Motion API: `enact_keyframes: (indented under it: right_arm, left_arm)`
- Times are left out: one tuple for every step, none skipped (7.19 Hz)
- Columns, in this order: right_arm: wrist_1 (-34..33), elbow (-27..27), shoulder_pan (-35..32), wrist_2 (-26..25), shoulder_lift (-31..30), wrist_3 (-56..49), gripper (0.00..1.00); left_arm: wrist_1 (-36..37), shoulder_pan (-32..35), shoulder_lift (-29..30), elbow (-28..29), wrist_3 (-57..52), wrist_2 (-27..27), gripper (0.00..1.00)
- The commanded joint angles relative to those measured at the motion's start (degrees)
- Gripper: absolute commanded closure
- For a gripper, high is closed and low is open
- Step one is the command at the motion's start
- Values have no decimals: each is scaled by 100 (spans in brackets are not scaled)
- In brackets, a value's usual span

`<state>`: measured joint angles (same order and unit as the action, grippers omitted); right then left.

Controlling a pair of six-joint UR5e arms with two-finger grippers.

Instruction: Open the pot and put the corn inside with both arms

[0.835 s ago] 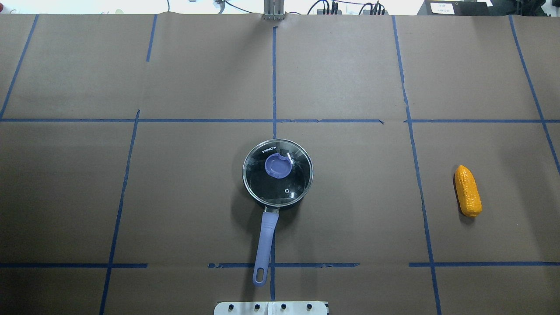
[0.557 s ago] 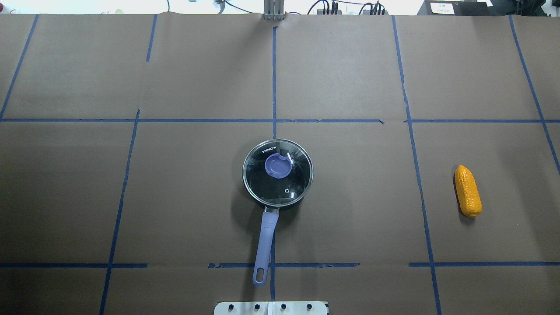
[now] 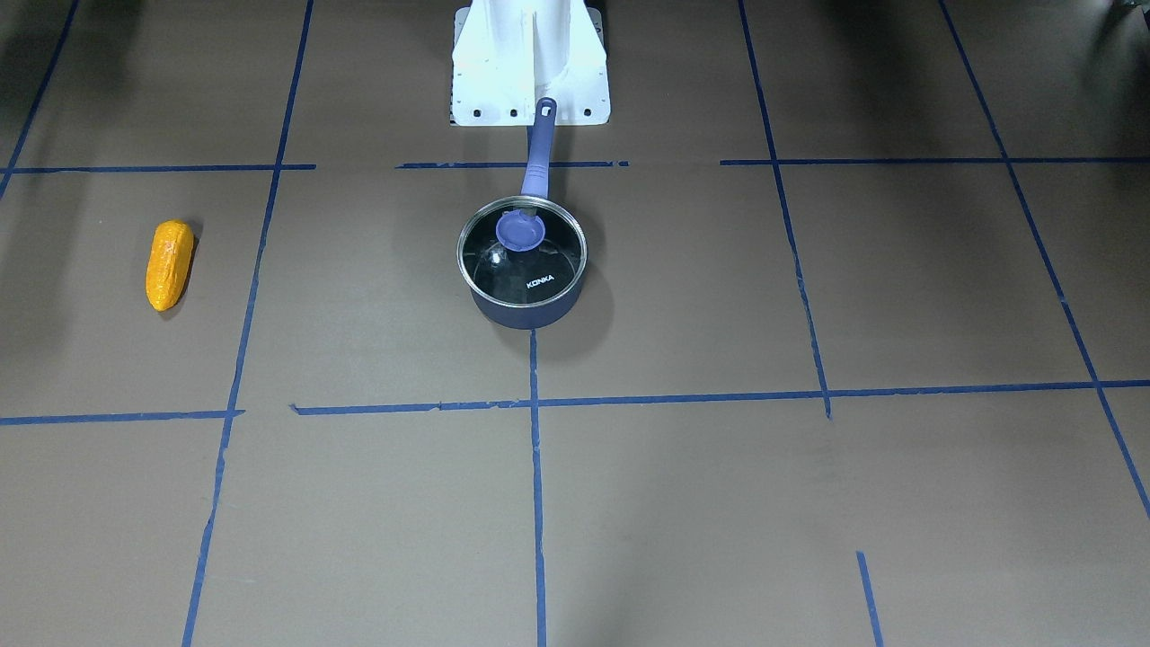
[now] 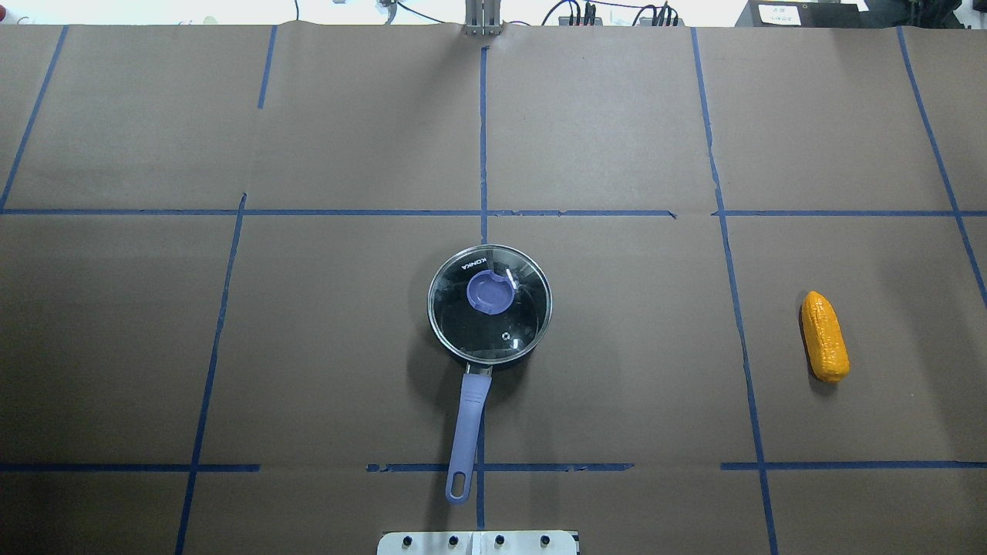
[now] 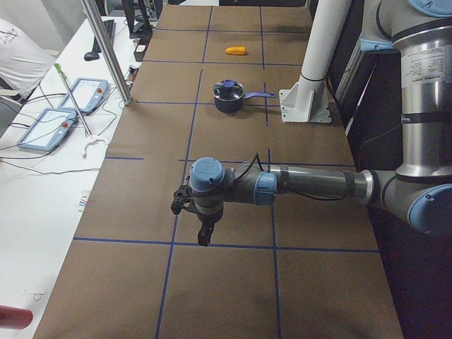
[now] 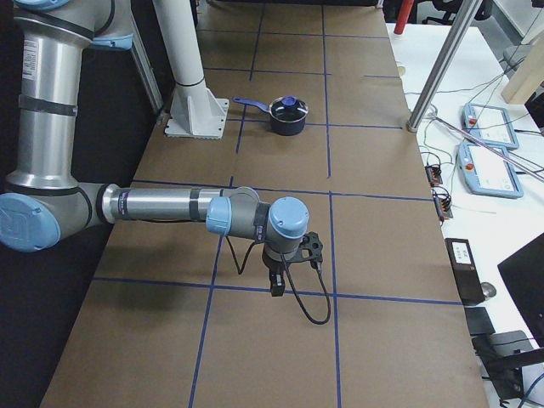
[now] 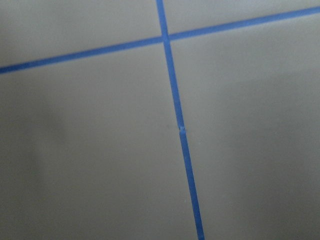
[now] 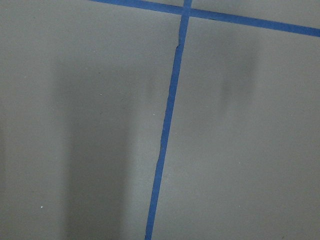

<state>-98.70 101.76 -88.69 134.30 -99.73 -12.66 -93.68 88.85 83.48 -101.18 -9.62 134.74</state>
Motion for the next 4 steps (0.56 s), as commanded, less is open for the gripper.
enact_keyframes:
  right_arm:
    - [0,10,1,0,7,9,0]
    - [0,2,1,0,7,9,0]
    - [0,10,1,0,7,9,0]
    - [0,10,1,9,7,9,0]
  left_arm:
    - [-555,-156,404,-33,596,418,0]
    - [-886,-592,432,-356,1507,465,0]
    - [-1063,-1380,449,-881,2578,422,0]
    - [-1074,-2058,806,-1165,3937,309,0]
